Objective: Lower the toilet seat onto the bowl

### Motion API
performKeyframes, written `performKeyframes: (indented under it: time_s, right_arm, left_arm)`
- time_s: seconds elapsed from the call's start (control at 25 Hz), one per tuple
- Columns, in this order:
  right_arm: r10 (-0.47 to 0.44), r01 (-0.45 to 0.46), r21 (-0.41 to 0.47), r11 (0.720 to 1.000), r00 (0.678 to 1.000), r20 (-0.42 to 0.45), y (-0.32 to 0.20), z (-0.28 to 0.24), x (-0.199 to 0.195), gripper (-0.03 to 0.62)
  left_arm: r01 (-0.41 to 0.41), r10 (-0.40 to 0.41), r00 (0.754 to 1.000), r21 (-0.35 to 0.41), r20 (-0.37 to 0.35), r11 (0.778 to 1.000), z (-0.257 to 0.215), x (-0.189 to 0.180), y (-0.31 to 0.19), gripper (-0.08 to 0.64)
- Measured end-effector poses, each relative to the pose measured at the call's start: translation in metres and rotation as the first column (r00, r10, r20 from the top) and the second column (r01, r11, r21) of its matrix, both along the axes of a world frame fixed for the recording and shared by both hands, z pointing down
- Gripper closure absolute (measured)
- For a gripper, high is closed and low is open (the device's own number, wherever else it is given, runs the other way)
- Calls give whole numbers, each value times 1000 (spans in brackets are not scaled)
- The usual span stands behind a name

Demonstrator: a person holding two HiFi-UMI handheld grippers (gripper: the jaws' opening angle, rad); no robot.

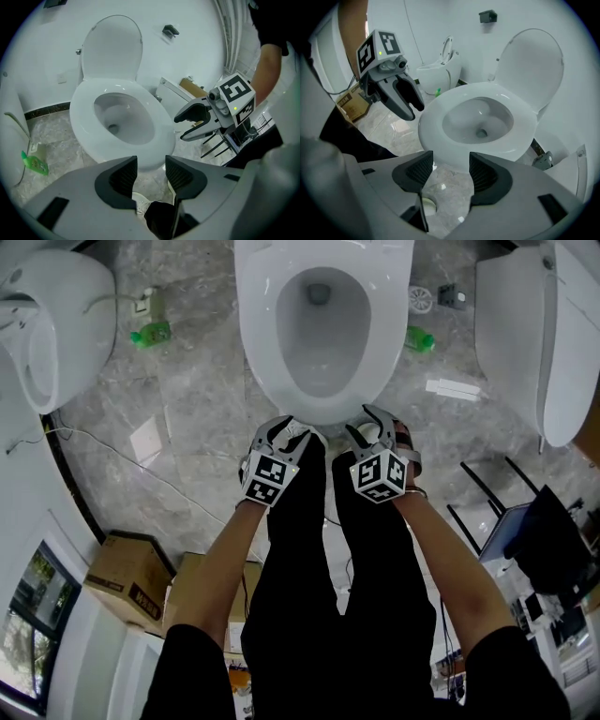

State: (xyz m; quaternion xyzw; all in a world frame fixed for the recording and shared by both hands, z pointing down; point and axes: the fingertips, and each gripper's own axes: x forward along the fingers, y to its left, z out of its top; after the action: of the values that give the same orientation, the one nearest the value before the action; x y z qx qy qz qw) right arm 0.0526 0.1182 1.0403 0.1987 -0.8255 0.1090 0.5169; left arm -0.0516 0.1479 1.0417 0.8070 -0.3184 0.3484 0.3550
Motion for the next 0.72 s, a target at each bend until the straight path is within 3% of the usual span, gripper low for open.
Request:
performKeyframes:
  time_s: [0.12, 0.32, 0.52, 0.6, 0.72]
  right_arm:
    - [53, -52, -26, 998, 997, 58, -10, -47, 0, 339]
    - [157, -152, -45, 987, 980, 120, -21, -139, 11, 339]
    - [382, -369, -100, 924, 890, 251, -32, -264, 11, 339]
    - [421, -407, -112, 906, 852, 310, -27, -323, 4, 339]
    - [414, -409, -102, 907, 818, 400, -24, -406, -3, 339]
  left_arm:
    - [2, -2, 1000, 8, -18, 1000, -37, 7, -13, 367]
    - [101, -96, 992, 62, -80, 993, -135, 18, -34, 367]
    - [255, -235, 951, 81, -201, 963, -246, 30, -34, 367]
    - [296, -269, 929, 75, -256, 952, -296, 37, -21, 367]
    - [334, -290, 909, 104, -300, 937, -369, 42, -13, 367]
